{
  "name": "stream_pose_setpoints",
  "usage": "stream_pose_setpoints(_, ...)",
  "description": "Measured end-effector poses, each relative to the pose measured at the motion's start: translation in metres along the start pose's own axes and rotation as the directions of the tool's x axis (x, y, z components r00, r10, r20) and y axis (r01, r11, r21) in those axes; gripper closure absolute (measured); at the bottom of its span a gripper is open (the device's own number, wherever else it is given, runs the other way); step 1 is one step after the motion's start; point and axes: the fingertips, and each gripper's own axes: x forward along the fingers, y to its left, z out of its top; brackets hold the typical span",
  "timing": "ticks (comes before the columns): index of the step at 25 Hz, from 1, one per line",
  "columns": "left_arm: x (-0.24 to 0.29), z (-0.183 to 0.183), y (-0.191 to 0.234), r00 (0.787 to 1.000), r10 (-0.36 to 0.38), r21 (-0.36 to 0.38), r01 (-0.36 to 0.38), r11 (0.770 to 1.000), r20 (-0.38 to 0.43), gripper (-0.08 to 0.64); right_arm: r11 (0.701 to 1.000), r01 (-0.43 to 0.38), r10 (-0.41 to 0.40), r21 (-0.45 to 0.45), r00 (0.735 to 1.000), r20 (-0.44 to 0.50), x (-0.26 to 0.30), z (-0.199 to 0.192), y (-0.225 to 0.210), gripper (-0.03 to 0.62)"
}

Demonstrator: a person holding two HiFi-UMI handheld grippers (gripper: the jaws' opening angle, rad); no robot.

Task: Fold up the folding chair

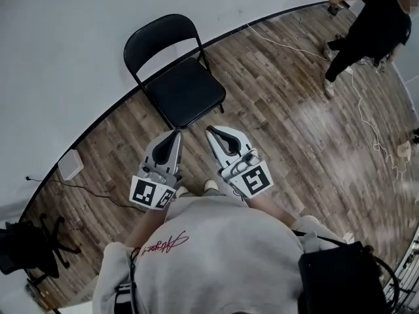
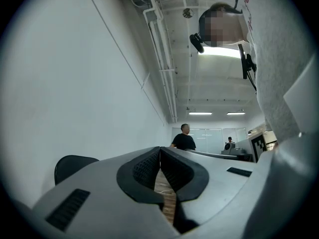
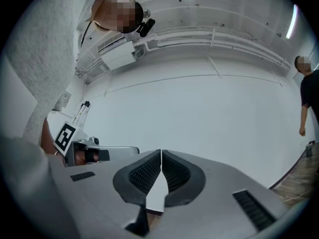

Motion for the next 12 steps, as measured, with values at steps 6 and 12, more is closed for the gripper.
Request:
stream_pose_setpoints(6, 0.003, -0.001, 0.017, 0.994, 0.102, 0.012, -0.103, 0.995, 0.032, 0.541, 0.997, -0.075, 0.075, 0.005, 0.997, 0.0, 0.013, -0.009, -0.009, 0.575)
stream_pose_setpoints(12, 0.008, -0.009, 0.06, 0.987, 0.159, 0.0, -0.159, 0.987, 0.028, 0.541, 0.996, -0.084, 0.084, 0.014, 0.996, -0.009, 0.046, -0.029, -0.021, 0.575)
